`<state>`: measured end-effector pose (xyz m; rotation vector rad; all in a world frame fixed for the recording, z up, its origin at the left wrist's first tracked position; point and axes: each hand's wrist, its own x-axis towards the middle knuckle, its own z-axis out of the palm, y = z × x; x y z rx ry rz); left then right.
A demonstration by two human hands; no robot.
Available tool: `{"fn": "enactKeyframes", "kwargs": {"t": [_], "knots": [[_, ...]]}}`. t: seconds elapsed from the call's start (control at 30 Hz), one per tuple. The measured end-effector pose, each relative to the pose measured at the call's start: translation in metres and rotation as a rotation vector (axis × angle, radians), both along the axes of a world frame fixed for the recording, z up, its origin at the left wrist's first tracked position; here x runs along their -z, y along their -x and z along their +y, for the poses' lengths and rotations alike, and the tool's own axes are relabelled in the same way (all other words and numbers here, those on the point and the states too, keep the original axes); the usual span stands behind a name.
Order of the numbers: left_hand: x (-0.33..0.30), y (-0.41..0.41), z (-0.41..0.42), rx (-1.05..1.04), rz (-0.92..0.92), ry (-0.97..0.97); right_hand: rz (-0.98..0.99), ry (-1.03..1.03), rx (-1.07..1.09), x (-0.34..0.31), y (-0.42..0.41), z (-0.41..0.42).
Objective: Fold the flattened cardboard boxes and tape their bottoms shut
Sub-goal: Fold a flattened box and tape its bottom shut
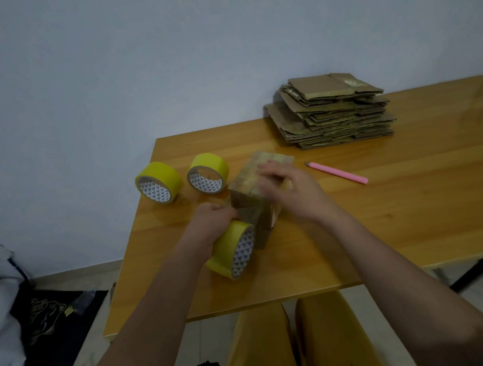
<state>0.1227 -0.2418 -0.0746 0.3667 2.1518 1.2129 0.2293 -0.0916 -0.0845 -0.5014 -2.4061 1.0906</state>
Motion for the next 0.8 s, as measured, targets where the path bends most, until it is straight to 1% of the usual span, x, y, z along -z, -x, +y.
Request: {"fn": "enactKeyframes", "kwargs": {"t": [0.03, 0.07, 0.1, 0.13, 0.17, 0.23, 0.27, 0.3, 0.33, 0.43, 0.57, 0.63, 0.7, 0.8], "knots": [[0.000, 0.000, 0.000, 0.003, -0.002, -0.004, 0.109, 0.104, 0.032, 0.001, -0.007, 0.008], [0.001, -0.001, 0.001, 0.002, -0.004, -0.010, 0.204, 0.104, 0.129, 0.005, -0.012, 0.019], [0.001, -0.001, 0.002, -0.002, -0.004, -0.015, 0.240, 0.026, 0.264, 0.010, -0.016, 0.032], [0.001, -0.001, 0.003, -0.008, -0.003, -0.017, 0.217, -0.069, 0.402, 0.018, -0.019, 0.049], [0.001, -0.001, 0.003, -0.012, -0.004, -0.019, 0.123, -0.155, 0.520, 0.025, -0.021, 0.064], [0.001, -0.001, 0.004, -0.013, -0.007, -0.022, -0.165, -0.222, 0.654, 0.042, -0.025, 0.091], [0.002, -0.001, 0.004, -0.010, -0.008, -0.025, -0.287, -0.241, 0.666, 0.050, -0.027, 0.099], [0.003, 0.000, 0.005, -0.010, -0.008, -0.026, -0.368, -0.270, 0.660, 0.056, -0.030, 0.104], [0.003, 0.001, 0.005, -0.013, -0.007, -0.028, -0.408, -0.292, 0.655, 0.059, -0.032, 0.105], [0.003, -0.001, 0.005, -0.023, 0.004, -0.030, -0.387, -0.298, 0.686, 0.063, -0.031, 0.102], [0.002, -0.003, 0.003, -0.028, 0.029, -0.024, -0.451, -0.304, 0.713, 0.063, -0.028, 0.093], [0.001, -0.003, 0.001, -0.029, 0.044, -0.020, -0.373, -0.176, 0.704, 0.058, -0.030, 0.086], [-0.001, -0.003, -0.003, -0.027, 0.050, -0.017, -0.214, -0.061, 0.643, 0.049, -0.032, 0.075], [-0.002, -0.004, -0.009, -0.033, 0.061, -0.040, 0.024, -0.046, 0.501, 0.029, -0.040, 0.055]]}}
